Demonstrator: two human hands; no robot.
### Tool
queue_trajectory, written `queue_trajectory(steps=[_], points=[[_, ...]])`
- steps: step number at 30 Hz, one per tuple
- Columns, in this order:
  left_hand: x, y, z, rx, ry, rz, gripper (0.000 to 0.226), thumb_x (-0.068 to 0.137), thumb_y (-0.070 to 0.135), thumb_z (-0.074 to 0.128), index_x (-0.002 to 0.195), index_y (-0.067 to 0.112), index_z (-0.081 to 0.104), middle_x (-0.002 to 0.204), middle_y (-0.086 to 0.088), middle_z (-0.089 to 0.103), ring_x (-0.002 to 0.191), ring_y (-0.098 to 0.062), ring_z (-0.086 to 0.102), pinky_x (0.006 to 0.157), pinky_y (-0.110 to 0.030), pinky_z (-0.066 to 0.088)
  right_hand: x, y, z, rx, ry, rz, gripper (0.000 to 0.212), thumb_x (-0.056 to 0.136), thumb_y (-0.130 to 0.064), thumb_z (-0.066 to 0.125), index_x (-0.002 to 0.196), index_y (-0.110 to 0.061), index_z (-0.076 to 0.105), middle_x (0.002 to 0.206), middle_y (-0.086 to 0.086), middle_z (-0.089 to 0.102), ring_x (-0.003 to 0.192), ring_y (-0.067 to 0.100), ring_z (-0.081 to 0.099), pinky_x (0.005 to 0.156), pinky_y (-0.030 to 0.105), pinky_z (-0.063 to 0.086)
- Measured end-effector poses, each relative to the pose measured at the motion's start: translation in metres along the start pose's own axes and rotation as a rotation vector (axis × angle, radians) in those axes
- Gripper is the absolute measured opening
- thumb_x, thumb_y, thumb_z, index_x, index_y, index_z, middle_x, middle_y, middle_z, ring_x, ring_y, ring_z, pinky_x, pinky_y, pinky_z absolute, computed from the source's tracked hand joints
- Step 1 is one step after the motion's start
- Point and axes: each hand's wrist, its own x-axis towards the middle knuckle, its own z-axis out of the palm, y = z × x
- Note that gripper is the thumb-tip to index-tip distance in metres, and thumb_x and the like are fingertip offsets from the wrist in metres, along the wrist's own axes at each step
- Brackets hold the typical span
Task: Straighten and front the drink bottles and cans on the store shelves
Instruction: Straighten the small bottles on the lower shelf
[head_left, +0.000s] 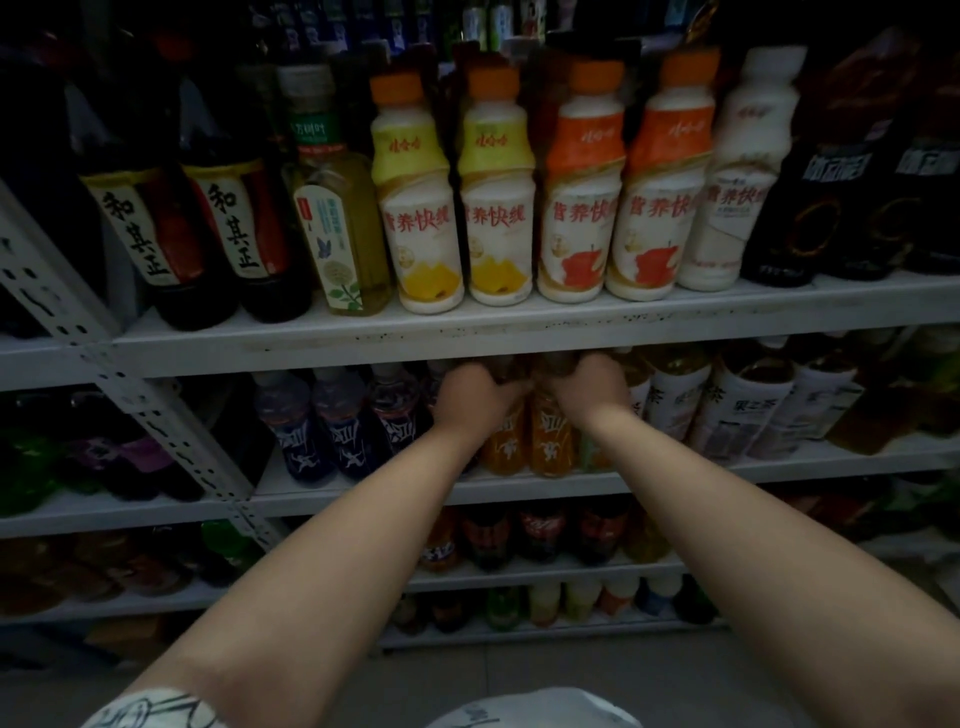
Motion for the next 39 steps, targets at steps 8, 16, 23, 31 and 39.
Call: queue_trajectory(steps=[8, 16, 23, 31, 39], points=[[0.002, 0.007, -0.005, 0.230, 0.004, -0.029, 0.027, 0.089, 0.029, 0.057, 0.092, 0.003, 0.064, 0.097, -0.017, 0.065, 0.093, -0.032, 0.060, 0.076, -0.037, 0.051, 0.002, 0.006, 0.003, -0.074, 0.039, 0.003, 0.022, 0.084, -0.027, 0.063, 0.097, -0.008, 0.063, 0.096, 0.013, 0.064, 0.093, 0.032, 0.060, 0.069, 0.028, 0.040], [0.005, 0.003, -0.007, 0.267, -0.034, 0.021, 0.030, 0.090, 0.027, 0.056, 0.102, 0.000, 0.064, 0.104, -0.020, 0.065, 0.099, -0.035, 0.059, 0.072, -0.027, 0.039, 0.004, 0.013, 0.005, -0.034, 0.061, -0.026, 0.034, 0.084, -0.031, 0.065, 0.108, -0.008, 0.062, 0.106, 0.013, 0.065, 0.100, 0.031, 0.060, 0.074, 0.026, 0.039], [-0.018, -0.002, 0.003, 0.213, 0.095, 0.034, 0.018, 0.087, 0.024, 0.060, 0.099, 0.010, 0.059, 0.101, -0.008, 0.063, 0.097, -0.024, 0.060, 0.077, -0.029, 0.049, -0.036, 0.036, 0.002, 0.069, 0.052, -0.245, 0.050, 0.088, -0.025, 0.062, 0.134, -0.017, 0.046, 0.132, 0.004, 0.054, 0.121, 0.019, 0.049, 0.099, 0.027, 0.038], [-0.063, 0.006, 0.056, 0.153, 0.123, 0.303, 0.040, 0.085, 0.021, 0.061, 0.125, 0.016, 0.059, 0.125, -0.002, 0.059, 0.111, -0.017, 0.056, 0.086, -0.016, 0.037, -0.052, 0.116, -0.065, -0.065, 0.335, -0.092, 0.031, 0.090, -0.019, 0.054, 0.121, -0.014, 0.058, 0.118, 0.006, 0.059, 0.108, 0.025, 0.055, 0.086, 0.026, 0.038], [-0.028, 0.056, 0.105, 0.229, 0.038, 0.216, 0.055, 0.089, 0.036, 0.058, 0.138, 0.016, 0.042, 0.137, -0.007, 0.047, 0.122, -0.025, 0.046, 0.092, -0.032, 0.041, 0.024, 0.079, -0.108, -0.278, 0.092, 0.047, 0.037, 0.088, -0.039, 0.058, 0.105, -0.007, 0.058, 0.111, 0.014, 0.059, 0.095, 0.029, 0.057, 0.076, 0.032, 0.045]])
